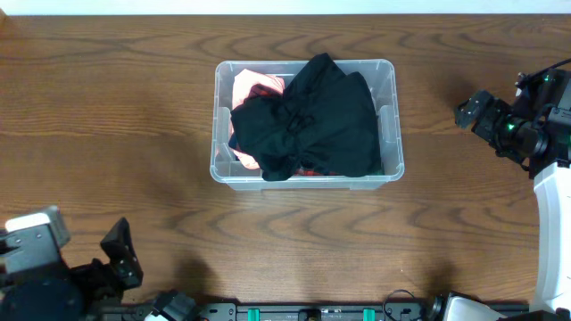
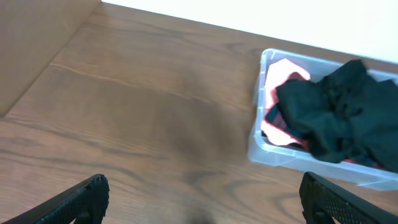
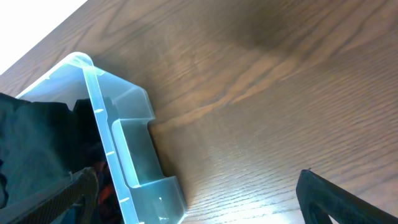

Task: Pack container

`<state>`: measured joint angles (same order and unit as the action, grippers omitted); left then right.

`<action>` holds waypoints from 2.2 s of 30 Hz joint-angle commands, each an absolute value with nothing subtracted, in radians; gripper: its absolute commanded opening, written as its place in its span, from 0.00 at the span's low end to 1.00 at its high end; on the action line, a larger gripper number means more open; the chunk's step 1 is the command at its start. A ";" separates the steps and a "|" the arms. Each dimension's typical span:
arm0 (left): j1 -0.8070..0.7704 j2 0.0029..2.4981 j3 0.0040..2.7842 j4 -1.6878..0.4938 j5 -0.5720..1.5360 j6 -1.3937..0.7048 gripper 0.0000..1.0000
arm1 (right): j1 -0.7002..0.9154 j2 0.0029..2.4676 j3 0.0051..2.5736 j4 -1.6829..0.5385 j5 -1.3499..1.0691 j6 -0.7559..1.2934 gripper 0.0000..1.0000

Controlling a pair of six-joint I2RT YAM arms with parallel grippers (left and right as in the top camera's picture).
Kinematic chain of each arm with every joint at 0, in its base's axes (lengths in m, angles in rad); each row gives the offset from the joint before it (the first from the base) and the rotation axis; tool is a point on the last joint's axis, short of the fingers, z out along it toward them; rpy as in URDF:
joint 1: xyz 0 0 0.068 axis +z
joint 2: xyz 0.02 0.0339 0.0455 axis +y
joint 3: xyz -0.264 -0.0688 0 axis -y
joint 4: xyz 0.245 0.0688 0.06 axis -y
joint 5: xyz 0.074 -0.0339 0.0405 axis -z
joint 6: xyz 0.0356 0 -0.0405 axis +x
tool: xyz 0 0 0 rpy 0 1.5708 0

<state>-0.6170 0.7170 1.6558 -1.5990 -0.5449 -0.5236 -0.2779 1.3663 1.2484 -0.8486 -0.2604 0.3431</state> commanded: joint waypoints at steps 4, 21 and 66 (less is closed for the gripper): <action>-0.595 0.667 1.501 -1.464 -0.622 -0.478 0.98 | -0.288 1.367 1.251 -0.850 -0.258 0.324 0.99; -0.165 0.222 0.681 -0.699 -0.477 -0.456 0.98 | -0.288 1.367 1.251 -0.850 -0.258 0.324 0.99; 0.010 0.003 0.004 -0.036 -0.370 -0.488 0.98 | -0.288 1.367 1.251 -0.850 -0.258 0.324 0.99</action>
<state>0.0055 0.0101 0.0204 0.0013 -0.3672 -0.4713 -0.2779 1.3663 1.2480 -0.8486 -0.2604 0.3428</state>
